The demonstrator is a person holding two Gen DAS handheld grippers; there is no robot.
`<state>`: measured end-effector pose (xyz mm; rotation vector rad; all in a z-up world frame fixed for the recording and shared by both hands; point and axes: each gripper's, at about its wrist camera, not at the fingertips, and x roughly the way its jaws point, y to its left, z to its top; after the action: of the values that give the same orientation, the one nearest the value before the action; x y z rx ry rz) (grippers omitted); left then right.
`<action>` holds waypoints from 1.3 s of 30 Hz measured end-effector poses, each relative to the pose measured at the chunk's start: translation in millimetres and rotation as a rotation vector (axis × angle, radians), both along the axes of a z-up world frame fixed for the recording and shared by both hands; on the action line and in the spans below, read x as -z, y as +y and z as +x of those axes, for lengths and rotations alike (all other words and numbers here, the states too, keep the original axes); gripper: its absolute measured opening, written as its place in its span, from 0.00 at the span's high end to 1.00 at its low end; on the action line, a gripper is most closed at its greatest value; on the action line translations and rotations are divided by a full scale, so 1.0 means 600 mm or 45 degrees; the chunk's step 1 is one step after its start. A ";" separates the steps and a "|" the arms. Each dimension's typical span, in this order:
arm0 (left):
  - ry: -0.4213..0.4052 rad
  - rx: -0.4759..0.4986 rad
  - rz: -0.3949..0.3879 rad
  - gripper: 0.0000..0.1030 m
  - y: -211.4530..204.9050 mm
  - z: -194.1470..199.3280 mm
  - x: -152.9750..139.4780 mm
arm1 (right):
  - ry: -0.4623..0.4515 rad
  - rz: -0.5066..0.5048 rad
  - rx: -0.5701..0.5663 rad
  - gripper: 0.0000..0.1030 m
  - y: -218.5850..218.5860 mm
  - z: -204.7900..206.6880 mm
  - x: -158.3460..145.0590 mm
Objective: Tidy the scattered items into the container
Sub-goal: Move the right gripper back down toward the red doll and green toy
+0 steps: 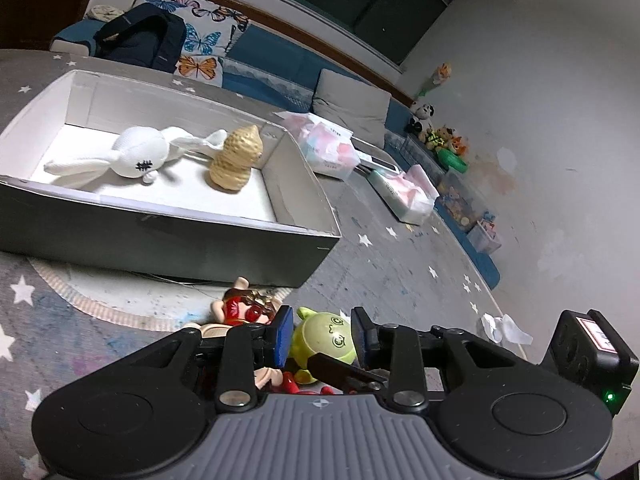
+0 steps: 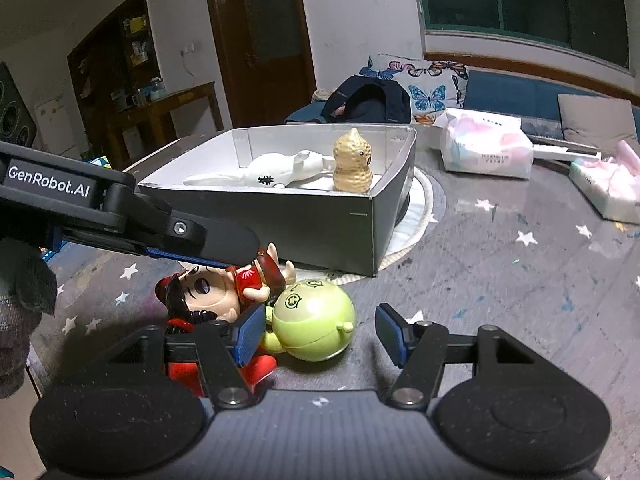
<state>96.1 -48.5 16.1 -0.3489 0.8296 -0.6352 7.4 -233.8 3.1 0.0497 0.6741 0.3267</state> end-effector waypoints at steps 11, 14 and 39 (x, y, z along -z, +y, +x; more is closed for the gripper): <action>0.022 0.038 0.023 0.67 -0.017 0.002 0.008 | 0.028 0.033 0.003 0.41 0.003 -0.001 0.009; 0.036 0.053 0.033 0.66 -0.024 0.005 0.011 | 0.037 0.053 0.004 0.45 0.001 -0.001 0.011; 0.040 0.079 0.107 0.63 -0.052 0.010 0.023 | 0.062 0.146 0.029 0.52 -0.011 0.003 0.019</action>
<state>101.8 -79.8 2.4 -0.2586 0.8974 -0.6519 9.2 -240.7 -8.4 0.1747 0.7019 0.3432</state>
